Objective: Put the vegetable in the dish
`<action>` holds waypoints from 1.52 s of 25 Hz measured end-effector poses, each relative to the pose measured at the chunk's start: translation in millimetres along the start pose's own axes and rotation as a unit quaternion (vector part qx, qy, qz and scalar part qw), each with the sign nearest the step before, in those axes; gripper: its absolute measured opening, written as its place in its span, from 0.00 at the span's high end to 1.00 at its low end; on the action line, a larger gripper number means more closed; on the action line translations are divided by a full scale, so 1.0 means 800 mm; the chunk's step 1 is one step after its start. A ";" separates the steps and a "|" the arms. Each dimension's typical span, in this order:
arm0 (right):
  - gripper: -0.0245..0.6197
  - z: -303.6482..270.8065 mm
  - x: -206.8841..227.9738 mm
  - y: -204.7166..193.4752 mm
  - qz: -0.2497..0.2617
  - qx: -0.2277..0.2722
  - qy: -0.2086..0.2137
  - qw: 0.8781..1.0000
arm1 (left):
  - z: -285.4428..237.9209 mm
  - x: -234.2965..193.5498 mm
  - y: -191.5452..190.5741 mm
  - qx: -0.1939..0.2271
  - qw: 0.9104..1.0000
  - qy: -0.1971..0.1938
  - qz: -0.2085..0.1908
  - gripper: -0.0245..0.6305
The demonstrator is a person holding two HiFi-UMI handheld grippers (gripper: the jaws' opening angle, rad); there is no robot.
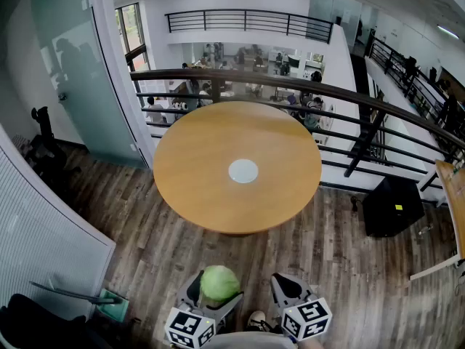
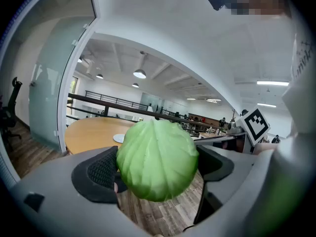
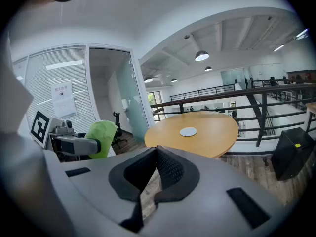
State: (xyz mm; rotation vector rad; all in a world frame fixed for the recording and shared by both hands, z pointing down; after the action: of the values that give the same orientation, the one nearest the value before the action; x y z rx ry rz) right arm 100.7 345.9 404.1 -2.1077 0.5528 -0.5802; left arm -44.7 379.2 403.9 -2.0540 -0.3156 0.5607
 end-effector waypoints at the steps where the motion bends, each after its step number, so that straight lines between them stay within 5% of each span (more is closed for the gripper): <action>1: 0.92 0.001 0.002 -0.002 -0.002 0.000 0.000 1.000 | 0.000 0.002 0.001 0.000 1.000 0.000 0.000 0.22; 15: 0.92 -0.005 -0.006 0.002 -0.007 0.023 -0.018 1.000 | 0.008 -0.010 0.000 -0.001 1.000 -0.013 -0.001 0.22; 38: 0.92 -0.059 -0.040 0.009 -0.051 0.025 -0.077 0.995 | 0.038 -0.114 0.007 0.000 0.998 -0.059 -0.016 0.22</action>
State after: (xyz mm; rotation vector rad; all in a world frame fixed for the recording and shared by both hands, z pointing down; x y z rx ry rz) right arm 46.7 331.1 416.6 -2.1194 0.3427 -0.4780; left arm -139.0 359.2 409.3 -2.0162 -0.4175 0.6629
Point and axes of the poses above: the fingertips, and each gripper's own axes: z backward along the fingers, x to its right, y out of its top, the point moved 2 cm from there along z, backward along the fingers, and after that the axes turned 10 degrees about -x, right-handed, at the moved point
